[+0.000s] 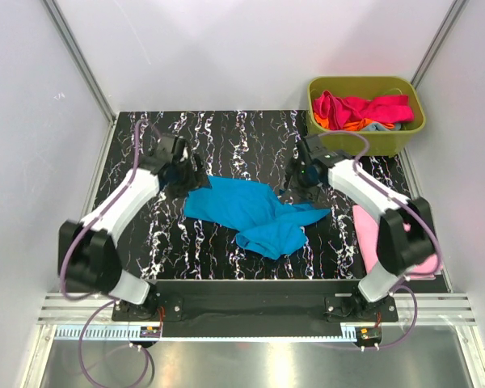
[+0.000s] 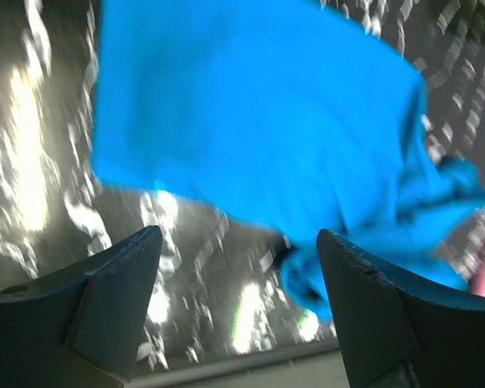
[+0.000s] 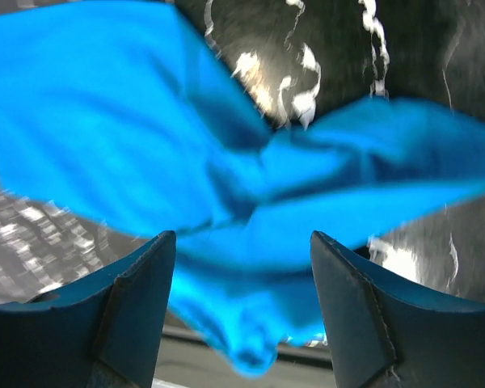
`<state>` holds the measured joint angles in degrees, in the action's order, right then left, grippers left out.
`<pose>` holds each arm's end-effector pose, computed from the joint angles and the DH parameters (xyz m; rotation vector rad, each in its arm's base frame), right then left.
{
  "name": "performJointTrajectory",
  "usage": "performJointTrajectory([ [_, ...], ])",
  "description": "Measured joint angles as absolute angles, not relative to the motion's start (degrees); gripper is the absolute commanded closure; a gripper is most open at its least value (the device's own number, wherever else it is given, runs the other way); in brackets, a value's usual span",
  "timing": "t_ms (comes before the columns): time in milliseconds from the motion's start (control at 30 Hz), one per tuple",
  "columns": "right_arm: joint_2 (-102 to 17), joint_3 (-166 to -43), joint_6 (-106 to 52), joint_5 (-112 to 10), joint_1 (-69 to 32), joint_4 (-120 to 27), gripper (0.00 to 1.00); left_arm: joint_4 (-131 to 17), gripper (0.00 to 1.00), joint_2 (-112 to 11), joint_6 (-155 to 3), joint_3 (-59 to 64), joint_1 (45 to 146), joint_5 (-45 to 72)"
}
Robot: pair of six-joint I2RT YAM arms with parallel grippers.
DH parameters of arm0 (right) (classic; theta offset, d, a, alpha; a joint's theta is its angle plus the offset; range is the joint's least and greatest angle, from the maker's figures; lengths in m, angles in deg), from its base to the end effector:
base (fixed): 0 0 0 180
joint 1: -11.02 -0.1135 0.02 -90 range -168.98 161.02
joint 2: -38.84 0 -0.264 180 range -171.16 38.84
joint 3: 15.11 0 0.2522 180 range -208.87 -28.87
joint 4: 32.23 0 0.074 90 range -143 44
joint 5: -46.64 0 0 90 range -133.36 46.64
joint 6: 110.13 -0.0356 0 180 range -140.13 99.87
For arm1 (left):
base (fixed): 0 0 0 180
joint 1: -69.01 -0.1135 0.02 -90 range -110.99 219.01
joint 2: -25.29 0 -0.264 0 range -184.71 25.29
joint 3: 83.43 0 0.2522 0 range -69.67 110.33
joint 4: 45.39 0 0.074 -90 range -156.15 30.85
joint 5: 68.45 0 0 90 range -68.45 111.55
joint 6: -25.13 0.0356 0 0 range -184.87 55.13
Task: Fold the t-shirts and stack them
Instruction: Flatten the tshirt out
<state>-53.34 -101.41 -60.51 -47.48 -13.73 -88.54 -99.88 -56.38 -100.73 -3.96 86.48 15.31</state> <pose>0.3004 0.1413 0.2546 0.3479 2.7137 0.4475 0.2791 -0.0919 0.2736 -0.3777 2.6017 -0.4809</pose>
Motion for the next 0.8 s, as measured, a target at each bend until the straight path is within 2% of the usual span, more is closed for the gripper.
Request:
performJointTrajectory([
  [133,-60.1,-103.5,-57.5,-46.9,-13.7,-89.0,0.29,-98.4,0.2,-66.3,-95.5,3.1,86.4,20.4],
  [200,-60.9,-103.6,-56.8,-46.8,-13.4,-89.5,0.38,-97.9,0.23,-70.9,-93.1,6.3,86.0,22.6],
  [267,-60.9,-103.6,-56.3,-46.8,-12.9,-89.7,0.41,-97.5,0.26,-75.2,-91.1,9.6,85.4,24.1],
  [433,-62.9,-104.7,-55.2,-45.8,-11.3,-90.4,0.43,-97.0,0.29,-84.2,-88.6,15.7,83.2,26.3],
  [533,-65.3,-106.0,-54.0,-45.8,-11.0,-90.3,0.58,-97.2,0.31,-87.4,-88.1,17.7,82.3,26.7],
  [567,-66.0,-106.3,-53.4,-46.3,-11.0,-90.1,0.59,-97.2,0.31,-88.4,-87.9,18.4,82.2,26.8],
  [667,-67.4,-106.5,-52.6,-48.9,-11.0,-89.0,0.55,-97.1,0.33,-90.9,-87.6,19.5,82.2,26.7],
  [800,-67.7,-106.4,-51.5,-51.4,-11.0,-87.2,0.45,-97.1,0.39,-93.7,-87.2,19.8,82.2,26.7],
])
